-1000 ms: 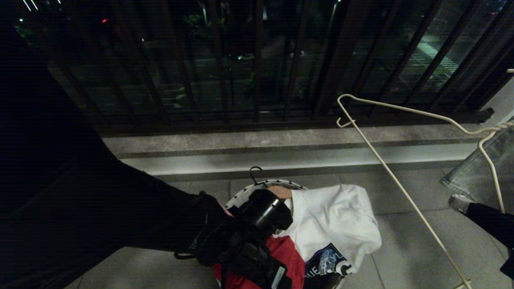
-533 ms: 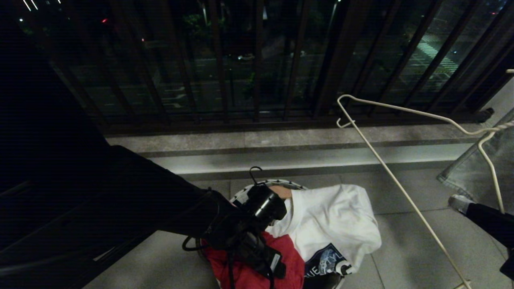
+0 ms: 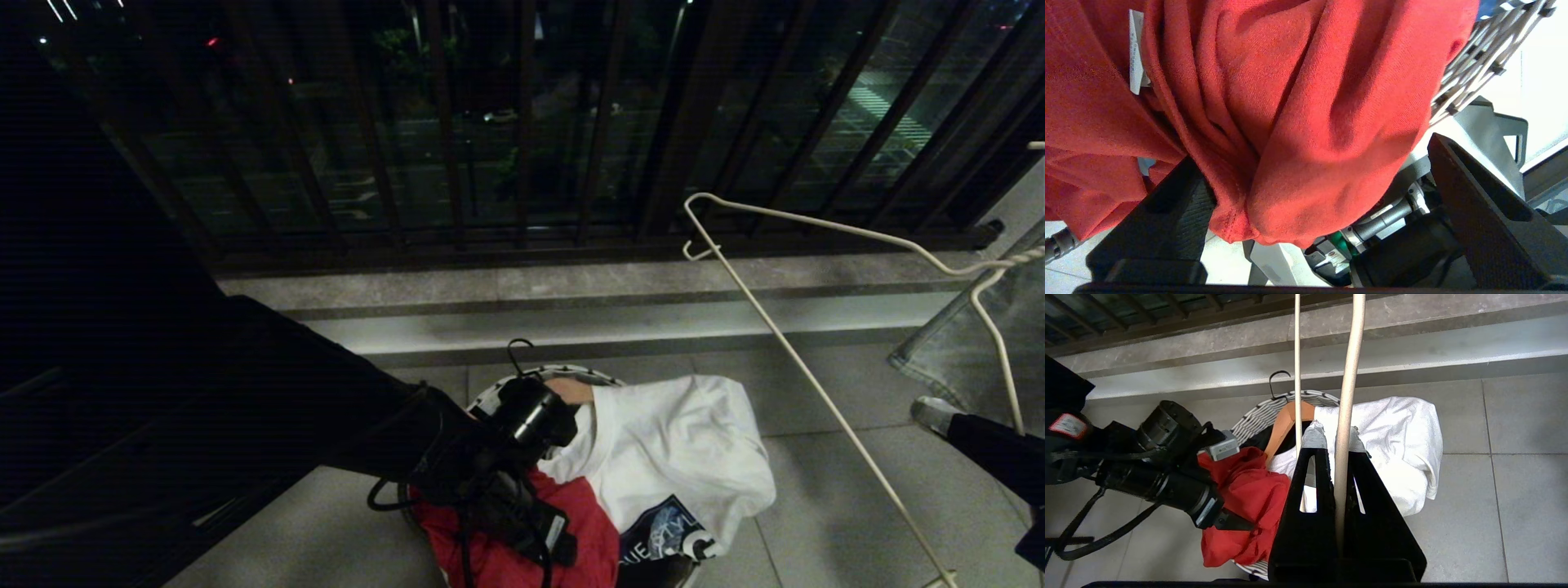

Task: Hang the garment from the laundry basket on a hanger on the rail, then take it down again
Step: Pick up clothes from the basket

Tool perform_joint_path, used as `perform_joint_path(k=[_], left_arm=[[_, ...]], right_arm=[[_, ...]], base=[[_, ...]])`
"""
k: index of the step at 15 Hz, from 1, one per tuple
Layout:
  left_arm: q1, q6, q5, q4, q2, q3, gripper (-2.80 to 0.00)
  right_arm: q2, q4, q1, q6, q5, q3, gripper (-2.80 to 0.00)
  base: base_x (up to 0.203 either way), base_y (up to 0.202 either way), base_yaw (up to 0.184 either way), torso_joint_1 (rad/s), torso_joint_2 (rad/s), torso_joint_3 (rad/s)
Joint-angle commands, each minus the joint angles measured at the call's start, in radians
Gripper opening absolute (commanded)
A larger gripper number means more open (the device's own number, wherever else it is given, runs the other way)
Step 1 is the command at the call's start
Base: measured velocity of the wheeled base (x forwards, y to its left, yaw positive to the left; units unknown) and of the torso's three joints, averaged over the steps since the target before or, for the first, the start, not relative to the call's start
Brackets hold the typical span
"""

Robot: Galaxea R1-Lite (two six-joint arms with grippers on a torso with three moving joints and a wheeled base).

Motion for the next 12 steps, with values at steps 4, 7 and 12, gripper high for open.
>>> perform_joint_path(k=[4, 7, 12], left_arm=[[-0.006, -0.001, -0.004, 0.0, -0.017, 0.0, -2.8], [-0.002, -0.007, -0.107, 0.001, -0.039, 0.003, -2.8], [0.002, -0.034, -0.122, 0.002, -0.124, 0.02, -2.8]], right_arm=[[-0.001, -0.003, 0.001, 0.002, -0.002, -0.001, -2.8], [0.001, -0.003, 0.001, 0.002, -0.002, -0.001, -2.8], [0.003, -0.003, 0.001, 0.002, -0.002, 0.001, -2.8]], base=[[0.0, 0.0, 0.0, 0.0, 0.0, 0.0], [0.0, 0.0, 0.0, 0.0, 0.0, 0.0], [0.0, 0.0, 0.0, 0.0, 0.0, 0.0]])
